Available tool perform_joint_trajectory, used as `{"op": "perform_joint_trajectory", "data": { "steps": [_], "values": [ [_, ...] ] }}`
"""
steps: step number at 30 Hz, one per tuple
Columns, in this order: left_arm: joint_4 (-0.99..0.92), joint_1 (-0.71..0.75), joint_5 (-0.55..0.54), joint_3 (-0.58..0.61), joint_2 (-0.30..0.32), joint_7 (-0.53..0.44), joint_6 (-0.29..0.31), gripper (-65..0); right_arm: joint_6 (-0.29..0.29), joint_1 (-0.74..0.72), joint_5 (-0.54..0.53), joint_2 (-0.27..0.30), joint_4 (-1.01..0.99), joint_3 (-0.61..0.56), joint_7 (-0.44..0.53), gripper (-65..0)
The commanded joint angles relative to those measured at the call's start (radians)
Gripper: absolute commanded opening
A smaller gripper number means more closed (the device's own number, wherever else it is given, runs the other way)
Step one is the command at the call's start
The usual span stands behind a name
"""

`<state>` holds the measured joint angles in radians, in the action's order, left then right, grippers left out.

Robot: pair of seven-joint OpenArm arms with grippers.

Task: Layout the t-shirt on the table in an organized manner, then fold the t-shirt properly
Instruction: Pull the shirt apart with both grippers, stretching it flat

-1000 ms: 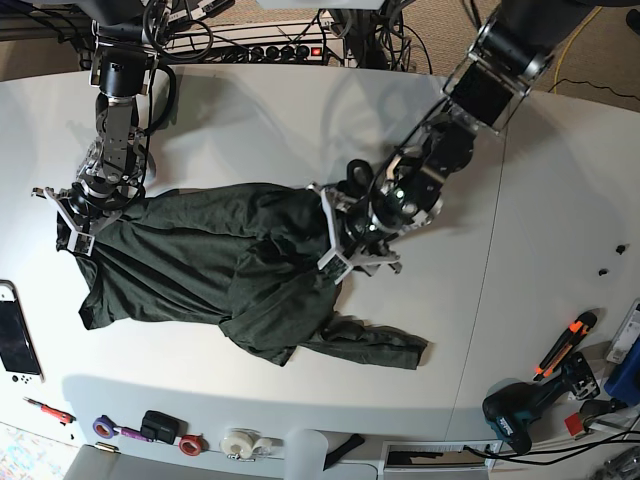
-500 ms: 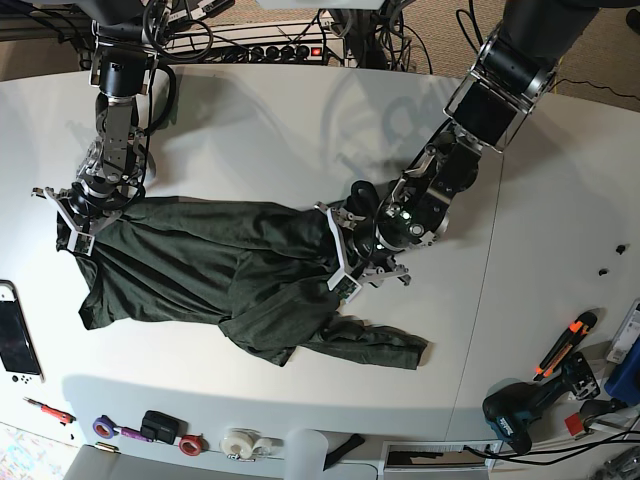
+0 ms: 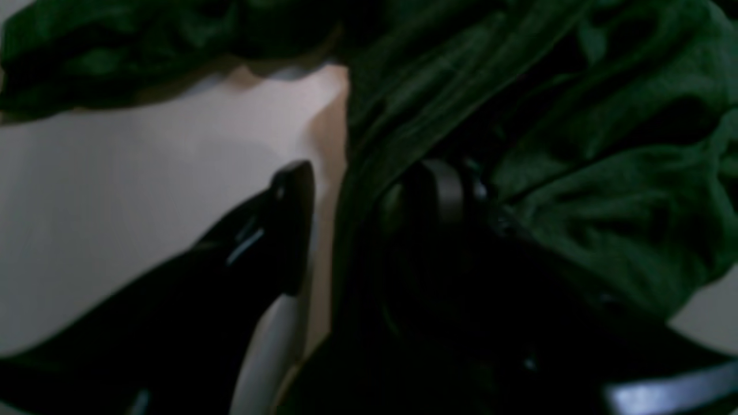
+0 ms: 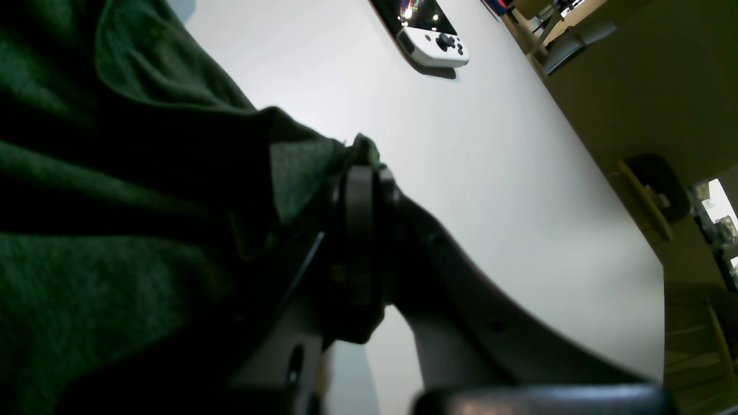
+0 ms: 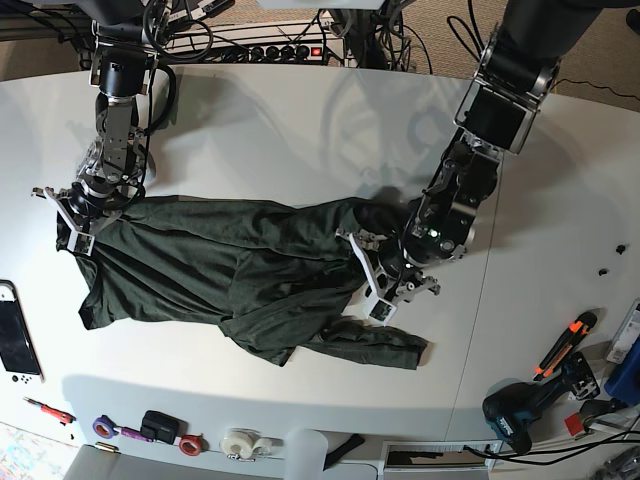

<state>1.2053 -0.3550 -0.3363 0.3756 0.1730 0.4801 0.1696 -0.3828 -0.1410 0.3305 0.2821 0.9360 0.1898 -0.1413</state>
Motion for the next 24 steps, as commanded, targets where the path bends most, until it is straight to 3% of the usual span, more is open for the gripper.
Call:
{"op": "perform_joint_trajectory", "data": {
  "steps": [1,4,5,7,8,13,18,24],
  "values": [
    [0.019,-0.021,-0.009,-0.004,0.005,-0.017,0.015,-38.9,0.021,0.008,0.021,0.006,-0.006,0.001,-0.045,-65.0],
    [0.019,-0.014,-0.009,-0.004,0.005,-0.024,0.016,-40.0,0.021,0.008,0.021,0.006,-0.006,0.001,-0.045,-65.0],
    [0.019,-0.013,-0.008,-0.004,0.005,-0.033,0.016,-44.1,0.021,0.008,0.021,0.006,-0.006,0.001,-0.045,-65.0],
    [0.019,-0.013,-0.008,-0.004,0.005,-0.044,0.016,-60.2,0.021,0.008,0.021,0.006,-0.006,0.001,-0.046,-65.0],
    [0.019,-0.014,-0.008,-0.004,0.007,-0.056,0.015,-65.0,0.021,0.008,0.021,0.006,-0.006,0.001,-0.046,-65.0],
    [0.019,-0.022,0.023,-0.006,0.022,-0.1,-0.005,-65.0,0.021,0.008,0.022,0.006,-0.006,0.001,-0.05,-65.0],
    [0.019,-0.03,0.031,-0.017,0.069,-0.124,-0.135,-65.0,0.02,0.008,0.023,0.011,-0.006,0.001,-0.051,-65.0],
    [0.019,-0.03,0.065,-0.042,0.127,-0.13,-0.2,-65.0,0.02,0.008,0.023,0.014,-0.006,0.001,-0.05,-65.0]
  ]
}}
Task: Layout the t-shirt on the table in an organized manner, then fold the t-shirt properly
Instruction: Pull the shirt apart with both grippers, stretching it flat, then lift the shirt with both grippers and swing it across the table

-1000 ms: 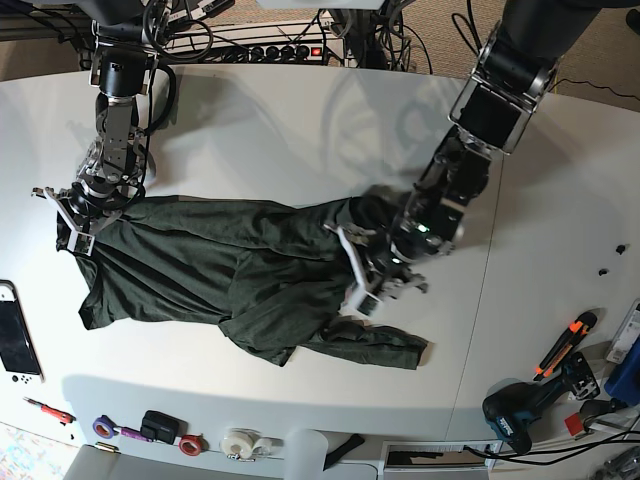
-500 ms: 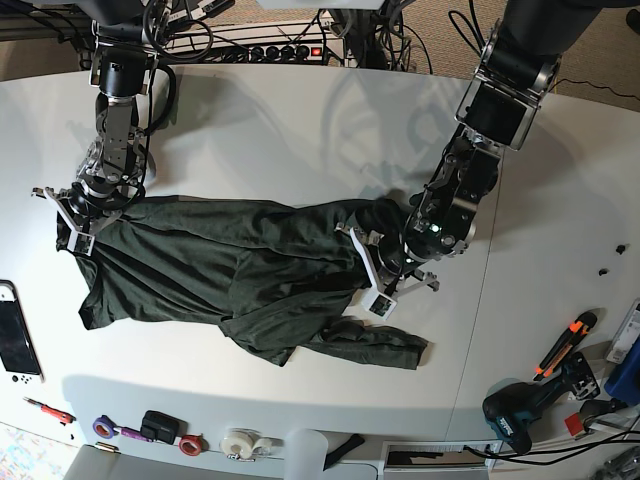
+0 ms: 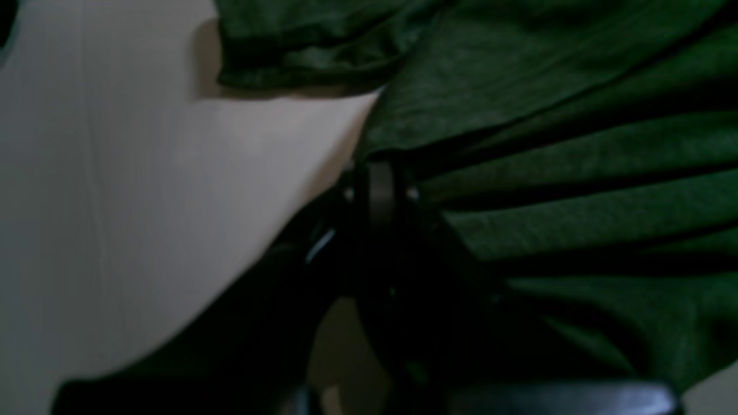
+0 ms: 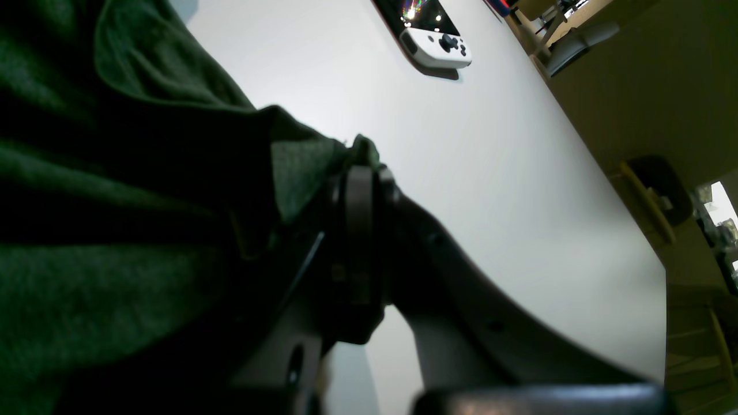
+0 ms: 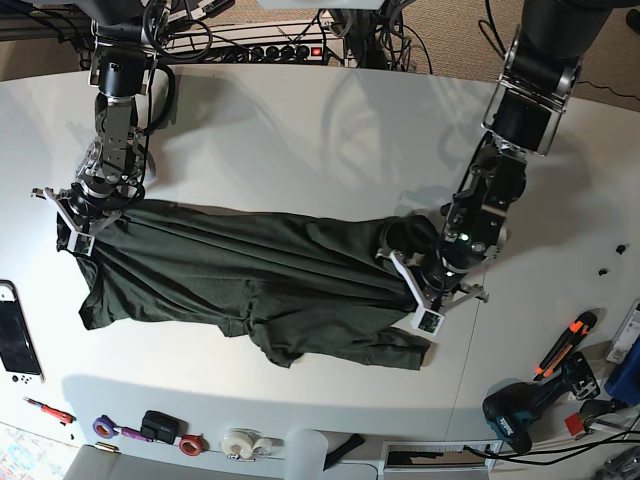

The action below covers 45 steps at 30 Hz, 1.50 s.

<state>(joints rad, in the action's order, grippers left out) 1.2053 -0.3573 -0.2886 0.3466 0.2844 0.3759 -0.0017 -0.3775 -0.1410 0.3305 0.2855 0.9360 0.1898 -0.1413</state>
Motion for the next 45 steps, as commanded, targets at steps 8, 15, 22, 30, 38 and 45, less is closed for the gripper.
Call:
{"op": "perform_joint_trajectory", "data": {
  "steps": [8,15,22,30,38,45],
  "values": [
    [0.019,-0.028,0.101,-0.058,0.034,-0.063,-0.106,-65.0,0.015,0.008,0.029,0.011,-0.006,0.001,-0.05,-65.0],
    [0.019,-0.048,-0.089,-0.09,0.034,-0.061,0.122,-65.0,0.06,0.009,0.029,0.011,0.044,0.001,-0.06,-65.0],
    [0.019,-0.088,-0.285,-0.09,0.034,-0.018,0.398,-65.0,0.235,0.014,0.006,0.011,0.314,0.001,-0.225,-65.0],
    [0.053,-0.087,-0.657,-0.144,0.034,0.243,0.7,-65.0,0.322,0.136,-0.046,0.011,0.671,0.001,-0.352,-65.0],
    [0.096,-0.085,-1.172,-0.352,0.035,0.697,0.7,-65.0,0.322,0.365,-0.009,0.011,0.985,0.002,-0.406,-65.0],
    [0.132,-0.042,-1.195,-0.404,0.119,0.821,0.7,-65.0,0.324,0.492,0.041,0.011,1.209,0.01,-0.532,-65.0]
  ]
}}
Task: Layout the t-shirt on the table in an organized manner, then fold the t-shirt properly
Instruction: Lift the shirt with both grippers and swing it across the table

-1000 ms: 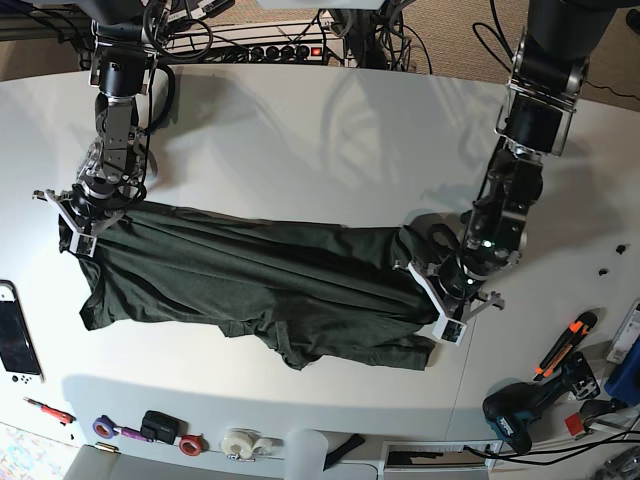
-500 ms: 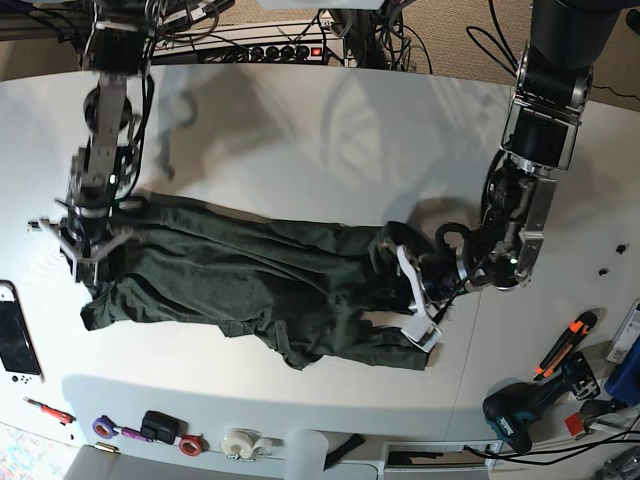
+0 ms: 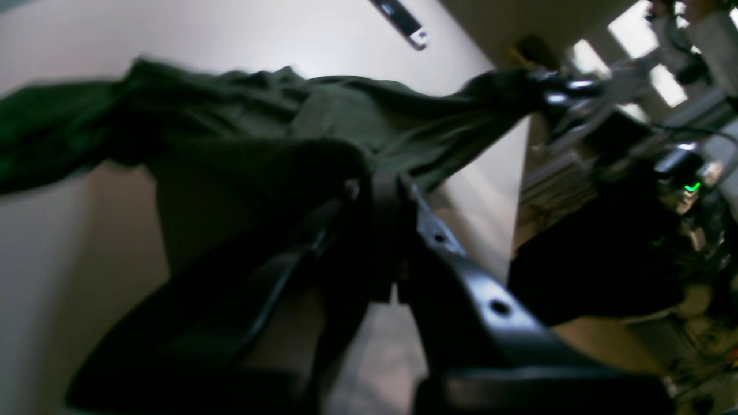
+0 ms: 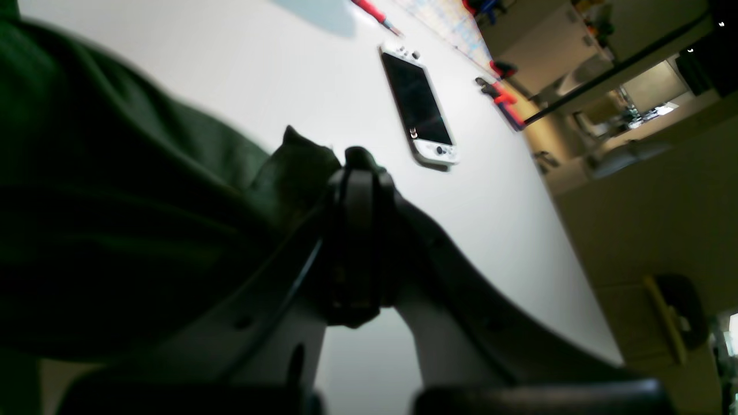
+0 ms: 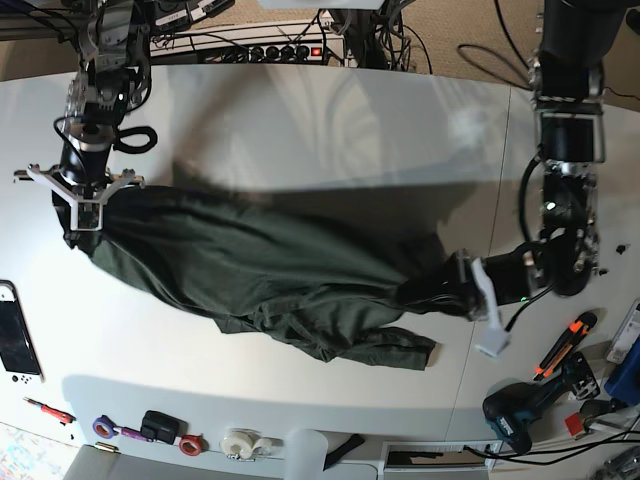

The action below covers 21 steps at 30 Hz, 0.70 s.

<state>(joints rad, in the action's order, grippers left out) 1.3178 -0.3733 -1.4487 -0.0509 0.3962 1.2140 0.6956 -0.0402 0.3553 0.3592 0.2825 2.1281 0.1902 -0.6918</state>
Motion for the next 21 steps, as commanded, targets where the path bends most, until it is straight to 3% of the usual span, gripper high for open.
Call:
{"op": "perform_joint_trajectory", "data": {
  "steps": [1,10,17,21],
  "values": [
    [0.036,-0.009,-0.035,-0.006,0.021,-0.017,0.003,-65.0,-0.002,0.008,0.012,0.014,0.043,0.017,0.008,-65.0],
    [0.349,0.21,-0.035,-0.007,0.121,-0.017,0.003,-65.0,0.134,0.127,-0.087,0.052,0.168,0.162,-0.023,-65.0],
    [0.661,0.396,-0.035,-0.131,0.132,-0.02,0.003,-65.0,0.157,0.207,-0.101,0.128,0.168,0.297,-0.024,-65.0],
    [0.817,0.48,-0.035,-0.26,0.115,-0.051,0.003,-65.0,0.157,0.212,-0.181,0.15,0.167,0.367,-0.01,-65.0]
  ]
}}
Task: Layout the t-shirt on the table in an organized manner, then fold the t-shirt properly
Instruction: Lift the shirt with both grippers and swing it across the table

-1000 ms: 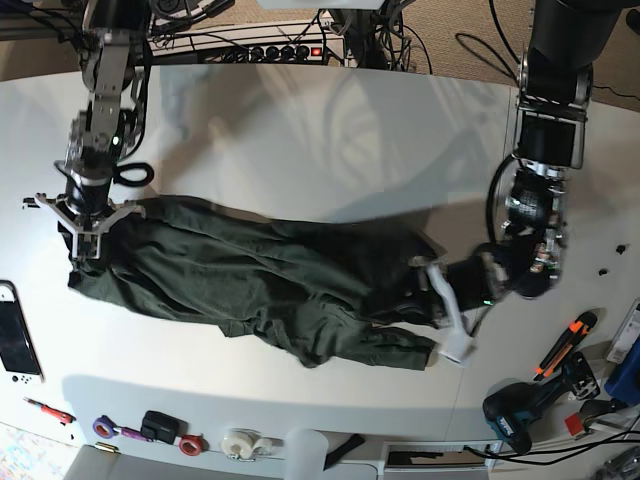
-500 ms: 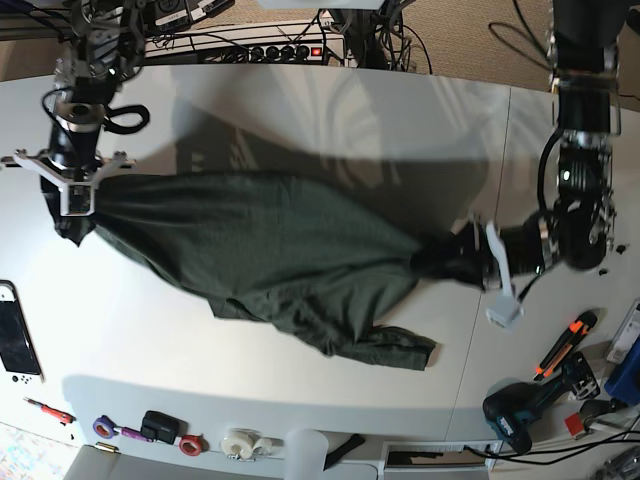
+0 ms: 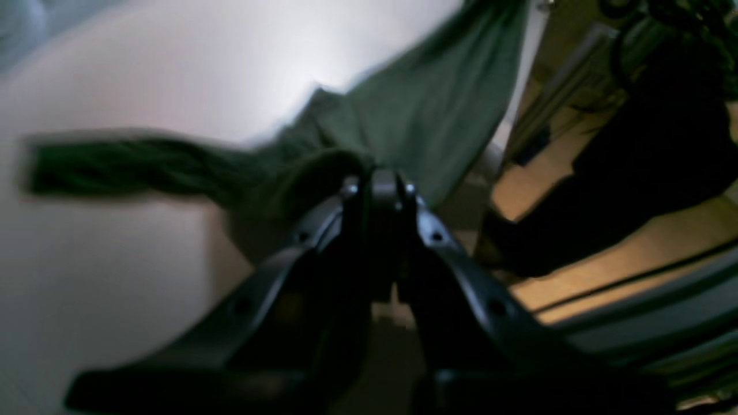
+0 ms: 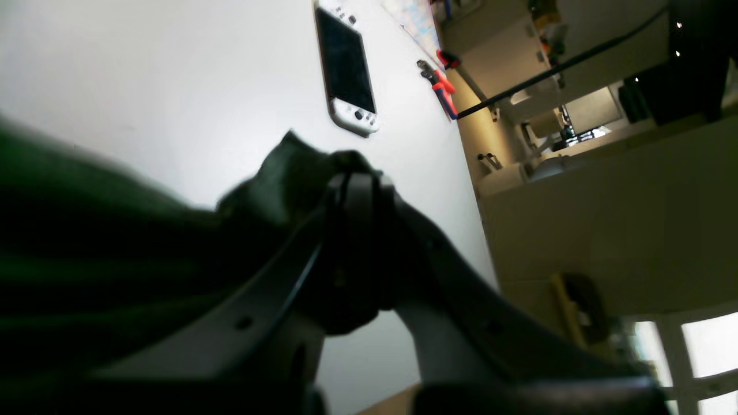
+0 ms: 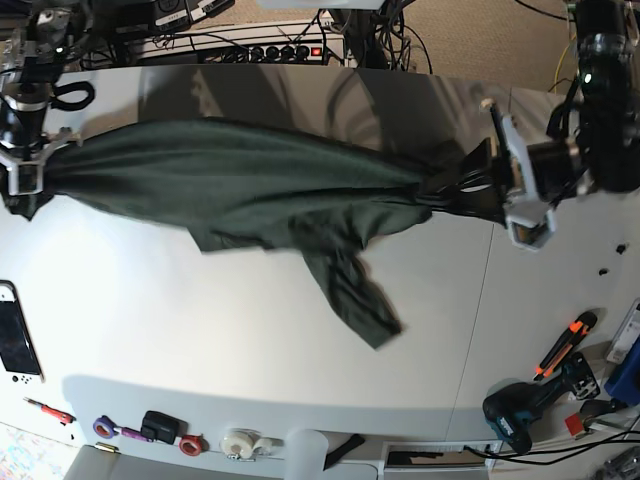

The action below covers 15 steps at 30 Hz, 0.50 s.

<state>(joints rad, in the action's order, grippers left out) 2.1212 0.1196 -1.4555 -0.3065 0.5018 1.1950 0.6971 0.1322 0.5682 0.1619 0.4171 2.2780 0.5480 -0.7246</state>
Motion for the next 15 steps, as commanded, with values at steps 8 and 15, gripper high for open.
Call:
{"op": "perform_joint_trajectory", "data": {
  "steps": [8,15],
  "values": [
    [0.041,0.0,0.101,-0.018,-0.059,-0.225,0.001,-65.0,0.058,-0.006,-0.174,0.007,0.018,0.027,0.065,-65.0],
    [0.0,-0.047,0.379,0.153,-0.059,-0.431,-0.055,-65.0,0.057,-0.016,-0.174,0.006,0.017,0.027,0.086,-65.0]
  ]
}}
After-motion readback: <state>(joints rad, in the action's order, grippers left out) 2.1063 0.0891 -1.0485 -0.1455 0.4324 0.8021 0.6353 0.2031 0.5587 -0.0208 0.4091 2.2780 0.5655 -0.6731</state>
